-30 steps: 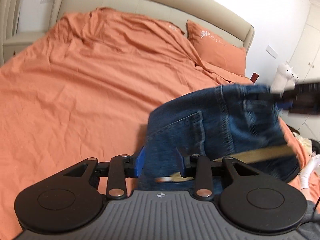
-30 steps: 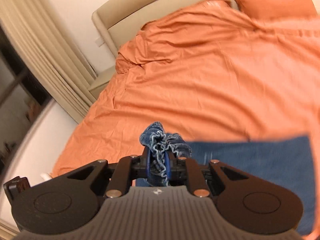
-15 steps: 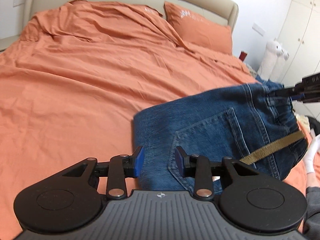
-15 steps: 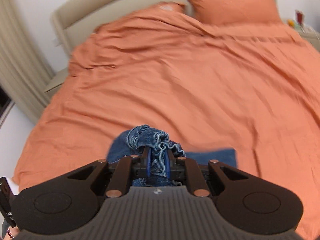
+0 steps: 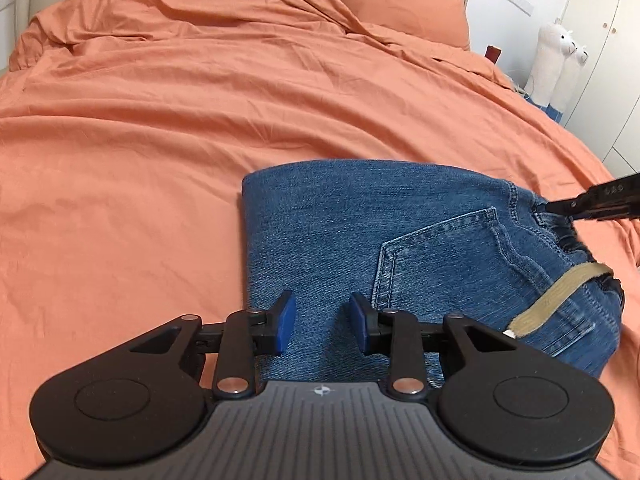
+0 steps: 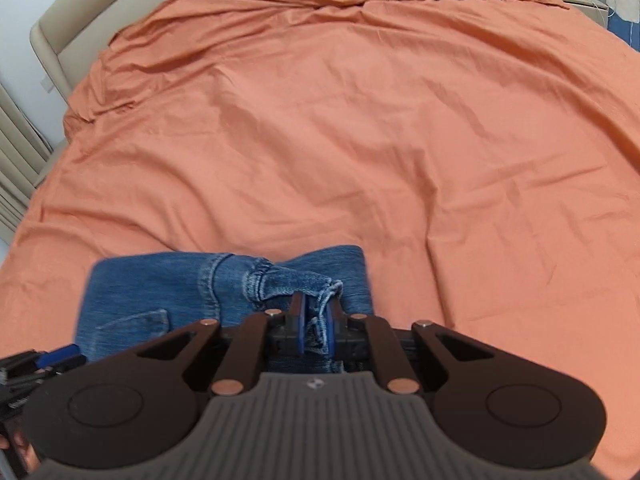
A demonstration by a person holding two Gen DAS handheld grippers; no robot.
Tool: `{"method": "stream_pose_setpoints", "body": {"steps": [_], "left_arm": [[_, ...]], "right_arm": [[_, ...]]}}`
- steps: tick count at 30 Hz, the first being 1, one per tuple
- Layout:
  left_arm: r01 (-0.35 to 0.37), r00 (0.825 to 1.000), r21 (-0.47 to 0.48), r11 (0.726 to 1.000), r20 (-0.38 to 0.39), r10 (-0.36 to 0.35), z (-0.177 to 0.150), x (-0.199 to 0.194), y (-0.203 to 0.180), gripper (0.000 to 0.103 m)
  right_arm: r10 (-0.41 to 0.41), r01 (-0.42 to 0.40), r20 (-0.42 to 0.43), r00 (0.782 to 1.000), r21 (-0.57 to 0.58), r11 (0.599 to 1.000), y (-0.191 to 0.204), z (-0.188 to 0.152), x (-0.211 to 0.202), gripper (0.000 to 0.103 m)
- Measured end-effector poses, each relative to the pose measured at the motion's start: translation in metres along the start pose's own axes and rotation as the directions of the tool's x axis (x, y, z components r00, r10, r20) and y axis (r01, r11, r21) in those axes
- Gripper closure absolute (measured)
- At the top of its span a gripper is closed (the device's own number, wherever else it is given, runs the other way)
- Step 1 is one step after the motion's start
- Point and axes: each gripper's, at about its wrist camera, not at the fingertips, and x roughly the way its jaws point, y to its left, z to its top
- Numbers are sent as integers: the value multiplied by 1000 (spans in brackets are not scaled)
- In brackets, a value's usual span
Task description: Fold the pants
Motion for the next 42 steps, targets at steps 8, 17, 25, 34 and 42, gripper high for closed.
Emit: {"method": "stream_pose_setpoints", "body": {"steps": [8,17,25,34,42], "left_arm": [[-21,1000,55,998,5,20,2,-28,-12,64],[-15,1000,146,989,7,15,-32,-99,-35,54],[-44,998,163,986,-39,51,-88,-124,-40,47],[-71,994,76,995,-83,77,-105,-91,-31,71],[-171,979,418,892,-27,200,-96,-117,-75,84]], "right_arm": [[-97,101,55,994,-56,993,9,-13,-2,77],[-14,34,247,969,-75,997,26,-95,-98,77],[-73,115,280,957,-138,984,42,-155,-73,75],[-39,72,262,964,-119,990,31,-157,-58,74],[-50,79,232,972,-117,990,30,-156,-51,74]]}}
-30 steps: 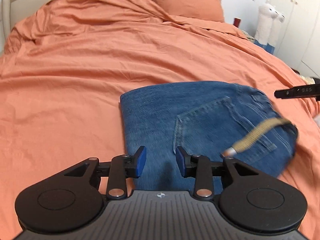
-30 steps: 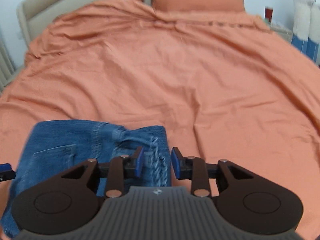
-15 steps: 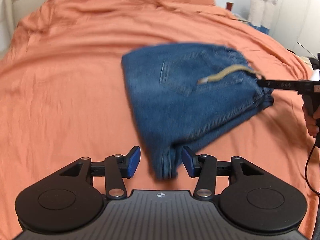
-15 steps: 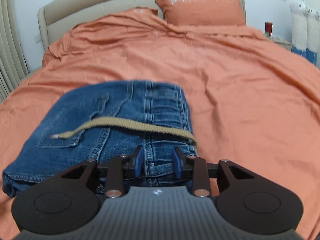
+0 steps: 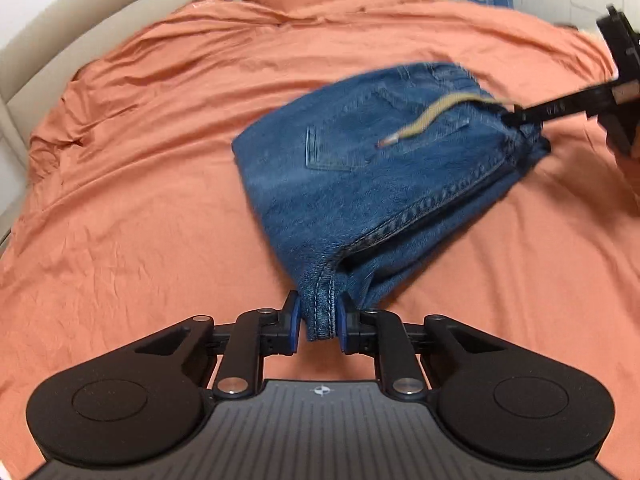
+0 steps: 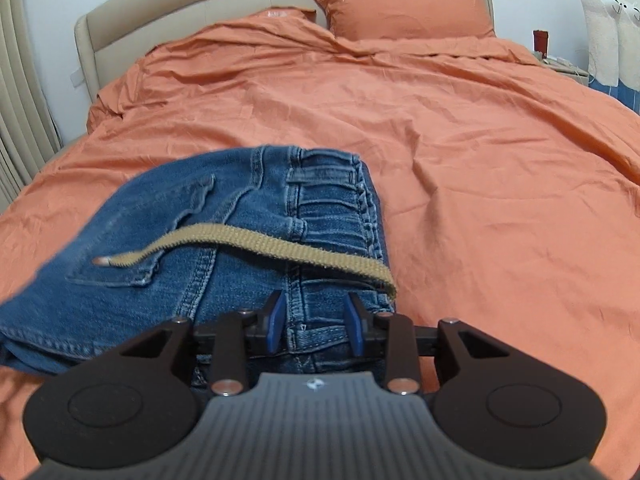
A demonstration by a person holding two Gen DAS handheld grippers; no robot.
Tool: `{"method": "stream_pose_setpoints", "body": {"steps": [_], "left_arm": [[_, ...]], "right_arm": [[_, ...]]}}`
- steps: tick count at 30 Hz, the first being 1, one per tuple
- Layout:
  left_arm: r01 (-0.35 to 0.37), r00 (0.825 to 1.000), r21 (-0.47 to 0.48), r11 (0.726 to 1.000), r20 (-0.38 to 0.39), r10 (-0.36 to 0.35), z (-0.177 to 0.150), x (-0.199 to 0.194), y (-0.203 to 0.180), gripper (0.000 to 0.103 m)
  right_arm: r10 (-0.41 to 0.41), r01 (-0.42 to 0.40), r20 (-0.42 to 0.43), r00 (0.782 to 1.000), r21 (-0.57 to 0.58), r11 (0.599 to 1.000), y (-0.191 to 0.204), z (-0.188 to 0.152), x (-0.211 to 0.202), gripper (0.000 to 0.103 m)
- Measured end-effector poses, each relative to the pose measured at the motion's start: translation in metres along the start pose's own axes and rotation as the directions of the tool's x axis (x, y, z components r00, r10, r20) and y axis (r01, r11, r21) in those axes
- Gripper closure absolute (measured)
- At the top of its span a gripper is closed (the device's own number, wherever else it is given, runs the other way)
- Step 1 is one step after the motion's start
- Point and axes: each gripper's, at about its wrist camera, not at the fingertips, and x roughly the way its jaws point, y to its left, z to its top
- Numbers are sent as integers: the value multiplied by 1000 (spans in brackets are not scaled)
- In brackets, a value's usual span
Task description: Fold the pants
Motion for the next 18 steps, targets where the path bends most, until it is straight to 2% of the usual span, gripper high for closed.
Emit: {"method": "stream_pose_setpoints", "body": {"steps": [5,10,15,18], "left_arm": [[8,997,55,998,-74,-3,-25,37,-6,84],[32,995,-38,999,-88,-36,-34,54,0,84],[3,997,-31,1000,-75,-5,-34,51,-6,84],[33,997,-90,995,-60,-39,-33,45,3,80]], "right_arm": [[0,-1,-37,999,-29,1000,2,-2,6,75],[10,-13,-56,998,-55,998,-2,-7,12,75],[-8,3,-48,999,-90,996,1,-10,17,75],[-9,6,-35,999,-93,996,2,-9,15,74]]}}
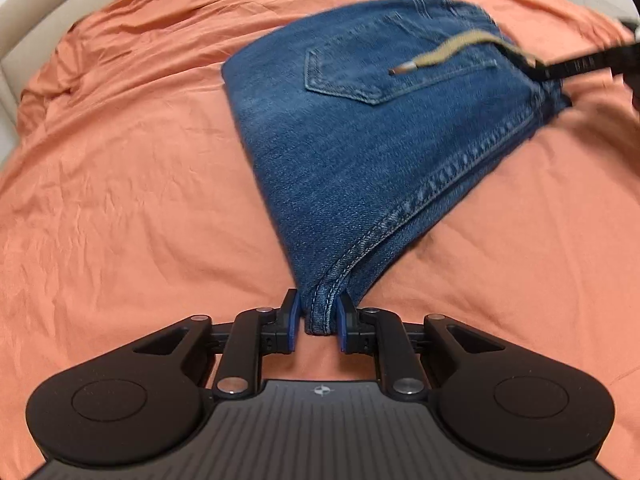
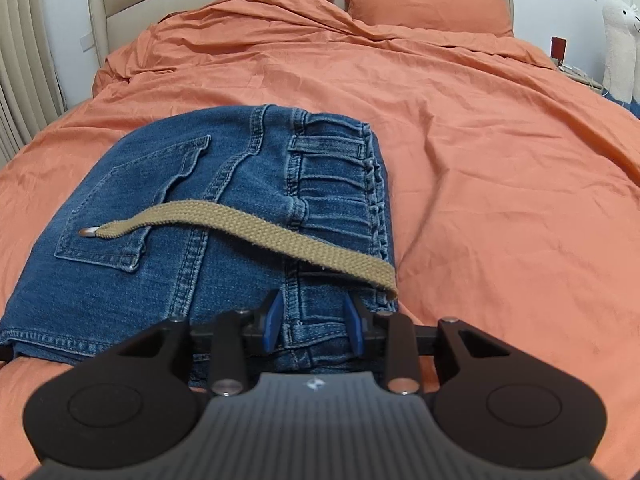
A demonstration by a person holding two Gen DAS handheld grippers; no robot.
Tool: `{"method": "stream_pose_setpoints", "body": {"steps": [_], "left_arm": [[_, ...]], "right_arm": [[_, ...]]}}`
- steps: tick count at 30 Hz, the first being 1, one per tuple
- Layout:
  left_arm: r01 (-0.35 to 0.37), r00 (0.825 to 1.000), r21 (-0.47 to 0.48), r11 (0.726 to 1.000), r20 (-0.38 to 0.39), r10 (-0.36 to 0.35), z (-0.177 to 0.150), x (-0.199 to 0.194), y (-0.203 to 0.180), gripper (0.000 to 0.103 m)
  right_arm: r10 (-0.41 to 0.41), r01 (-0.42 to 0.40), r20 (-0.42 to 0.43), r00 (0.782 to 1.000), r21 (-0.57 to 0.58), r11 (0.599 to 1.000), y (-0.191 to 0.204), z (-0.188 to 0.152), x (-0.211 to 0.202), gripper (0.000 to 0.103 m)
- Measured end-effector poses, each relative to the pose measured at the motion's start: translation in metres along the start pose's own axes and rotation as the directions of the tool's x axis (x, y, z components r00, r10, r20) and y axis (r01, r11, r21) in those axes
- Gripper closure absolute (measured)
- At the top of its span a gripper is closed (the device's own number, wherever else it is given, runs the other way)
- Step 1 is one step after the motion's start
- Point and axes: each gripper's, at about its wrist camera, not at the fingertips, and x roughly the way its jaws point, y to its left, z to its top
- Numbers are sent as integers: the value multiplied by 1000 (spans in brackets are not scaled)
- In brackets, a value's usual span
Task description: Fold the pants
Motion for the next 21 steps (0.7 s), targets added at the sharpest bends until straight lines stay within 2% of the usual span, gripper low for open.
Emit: {"method": "stream_pose_setpoints", "body": {"steps": [1,4,5,6,8,9,12,15,17,18,21], "left_arm": [[-1,1000,-19,1000,5,1,1,-4,3,74],[-2,1000,-15,1000,13,3,2,-19,7,64],[-9,1000,-11,1000,23,9,3,-24,7,64],[-12,999,-8,1000,42,12,5,-32,8,63],[-24,996,-15,1000,86,25,8,-47,10,58],[-23,994,-30,999,104,26,12,-52,13,54],[38,990,-117,992,139,-22,28,-59,29,51],[99,984,-224,970,167,-62,51,-52,48,46],[141,977,-286,948,197,-86,64,-42,59,37],[160,973,-318,935,210,-96,69,-37,64,29],[208,967,-405,890,222,-125,84,-12,80,27]], "right_arm": [[2,-2,9,1000,1,1000,0,0,-2,73],[2,-2,37,999,10,1000,0,-1,-12,72],[1,-2,47,999,12,1000,0,-2,-16,68],[3,-4,56,998,13,1000,1,-2,-22,63],[8,-9,67,998,17,1000,2,0,-34,41],[13,-15,77,997,25,1000,1,-1,-40,40],[46,-53,74,996,87,995,-8,6,-50,39],[103,-111,53,993,161,981,-23,18,-51,38],[140,-143,32,990,210,967,-34,27,-48,20],[160,-160,19,987,235,959,-40,32,-43,21],[164,-151,-23,986,282,948,-54,43,-25,21]]}}
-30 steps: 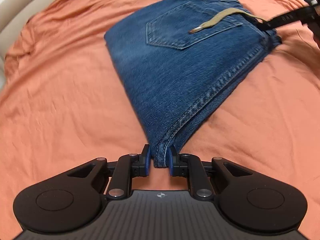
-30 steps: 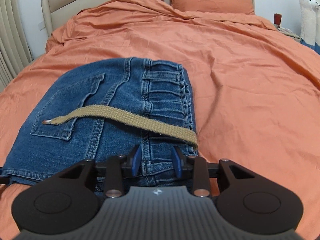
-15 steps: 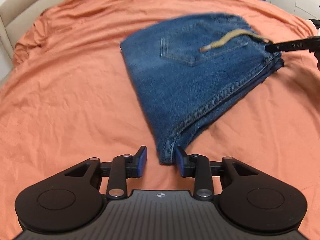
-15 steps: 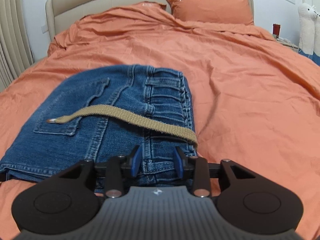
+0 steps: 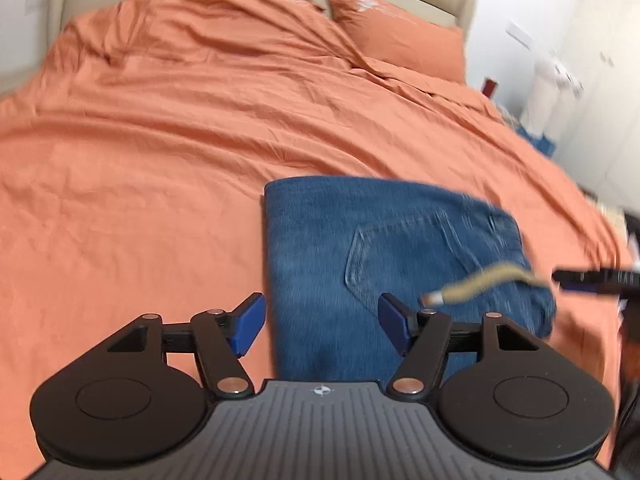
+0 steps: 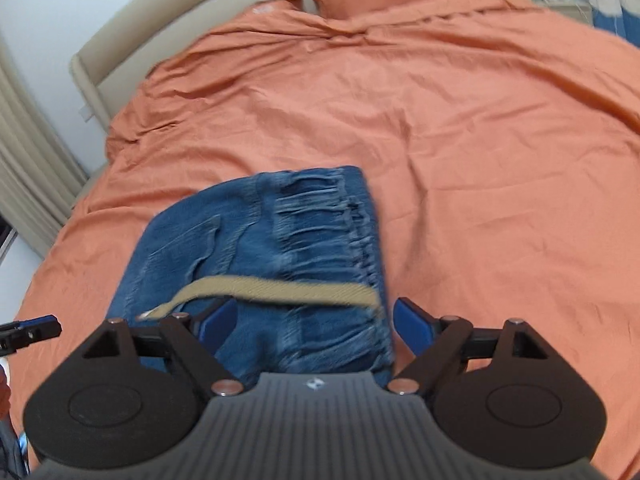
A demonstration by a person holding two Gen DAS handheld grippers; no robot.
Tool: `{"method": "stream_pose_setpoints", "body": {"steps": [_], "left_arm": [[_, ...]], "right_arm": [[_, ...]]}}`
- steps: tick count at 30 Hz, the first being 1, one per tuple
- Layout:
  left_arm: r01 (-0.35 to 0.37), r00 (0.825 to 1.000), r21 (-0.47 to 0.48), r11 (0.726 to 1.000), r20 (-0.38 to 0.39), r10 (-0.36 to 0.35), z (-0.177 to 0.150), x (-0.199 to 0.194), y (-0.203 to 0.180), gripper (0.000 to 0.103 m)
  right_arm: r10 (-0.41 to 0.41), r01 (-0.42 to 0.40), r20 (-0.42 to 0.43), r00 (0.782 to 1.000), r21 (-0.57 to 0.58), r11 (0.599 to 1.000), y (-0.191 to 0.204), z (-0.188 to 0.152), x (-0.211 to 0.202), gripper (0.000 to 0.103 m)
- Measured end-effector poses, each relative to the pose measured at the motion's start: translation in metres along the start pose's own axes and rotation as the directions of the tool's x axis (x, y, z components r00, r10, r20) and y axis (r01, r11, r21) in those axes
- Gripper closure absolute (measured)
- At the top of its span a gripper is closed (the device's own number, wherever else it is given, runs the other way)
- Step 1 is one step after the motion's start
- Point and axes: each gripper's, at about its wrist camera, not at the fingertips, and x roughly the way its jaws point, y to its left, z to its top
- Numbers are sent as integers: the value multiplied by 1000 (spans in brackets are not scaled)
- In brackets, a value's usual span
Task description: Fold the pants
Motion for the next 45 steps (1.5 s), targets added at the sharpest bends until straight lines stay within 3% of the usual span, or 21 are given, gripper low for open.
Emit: {"method": "stream_pose_setpoints", "body": {"steps": [3,8,19,26,32,37,39,45], "left_arm": [[1,1000,-78,997,-23,-3,7,23,11,27],[-31,997,-79,996,-67,26,9,55,16,27],[66,991,-146,987,-107,-82,13,94,40,24],[96,988,-131,987,-104,-110,18,102,40,28],[99,989,-111,989,-103,-111,19,100,33,46],[69,992,-102,992,-100,-79,23,96,28,83],[56,994,-106,993,-89,-65,23,93,28,92],[44,998,-129,991,-47,-50,28,74,21,97]], "right_arm": [[50,-50,4,999,89,995,-17,8,16,21],[164,-156,-13,986,245,957,-44,13,48,24],[323,-291,-58,944,308,906,-73,19,90,25],[386,-349,-54,921,325,879,-78,20,103,43],[401,-365,-39,915,339,867,-79,19,101,62],[398,-372,-21,917,316,873,-74,21,93,74],[402,-379,-10,916,313,871,-72,23,89,76],[422,-412,22,906,270,870,-65,29,74,82]]}}
